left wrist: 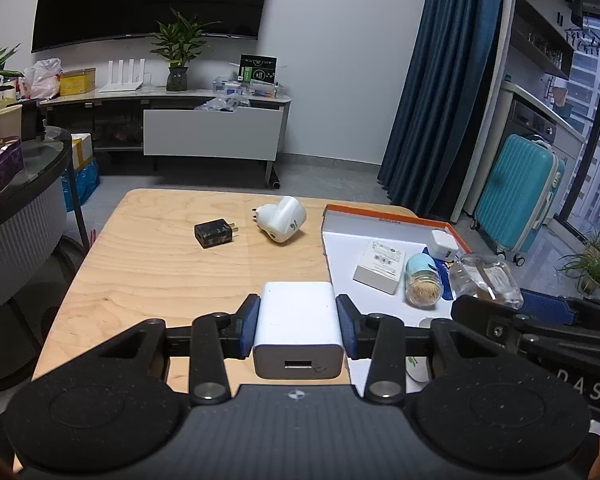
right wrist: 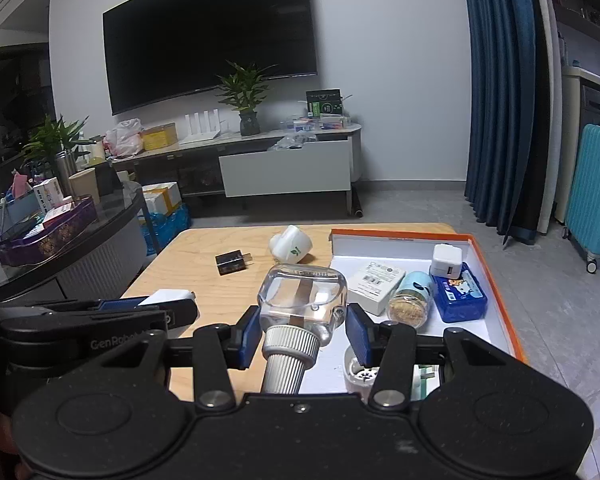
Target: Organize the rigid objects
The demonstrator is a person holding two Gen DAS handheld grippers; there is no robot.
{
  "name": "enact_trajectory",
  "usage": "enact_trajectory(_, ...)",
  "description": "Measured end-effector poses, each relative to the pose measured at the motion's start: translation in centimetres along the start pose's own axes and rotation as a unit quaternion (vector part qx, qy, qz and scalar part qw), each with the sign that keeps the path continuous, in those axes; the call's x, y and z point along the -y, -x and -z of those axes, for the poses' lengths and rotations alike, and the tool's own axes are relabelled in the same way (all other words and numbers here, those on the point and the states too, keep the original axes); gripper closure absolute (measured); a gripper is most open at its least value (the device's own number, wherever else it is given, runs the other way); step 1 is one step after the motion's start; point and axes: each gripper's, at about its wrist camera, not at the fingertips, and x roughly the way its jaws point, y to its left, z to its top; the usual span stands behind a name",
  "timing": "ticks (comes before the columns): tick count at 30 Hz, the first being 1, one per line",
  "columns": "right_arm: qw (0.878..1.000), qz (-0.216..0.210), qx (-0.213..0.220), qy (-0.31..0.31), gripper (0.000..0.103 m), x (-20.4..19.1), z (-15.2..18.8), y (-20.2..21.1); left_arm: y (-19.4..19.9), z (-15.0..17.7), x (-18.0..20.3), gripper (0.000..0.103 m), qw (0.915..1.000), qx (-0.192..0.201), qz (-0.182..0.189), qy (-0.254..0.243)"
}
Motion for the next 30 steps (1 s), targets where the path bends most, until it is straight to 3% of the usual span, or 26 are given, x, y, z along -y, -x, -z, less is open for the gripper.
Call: enact_trajectory(30, 0.999, 0.035, -0.007, -0.027, 0.047, 2.9, 0.3, -0.8, -2.2, -0.1, 2.6, 0.062, 0.9992, -0.022, 0.027, -0.021)
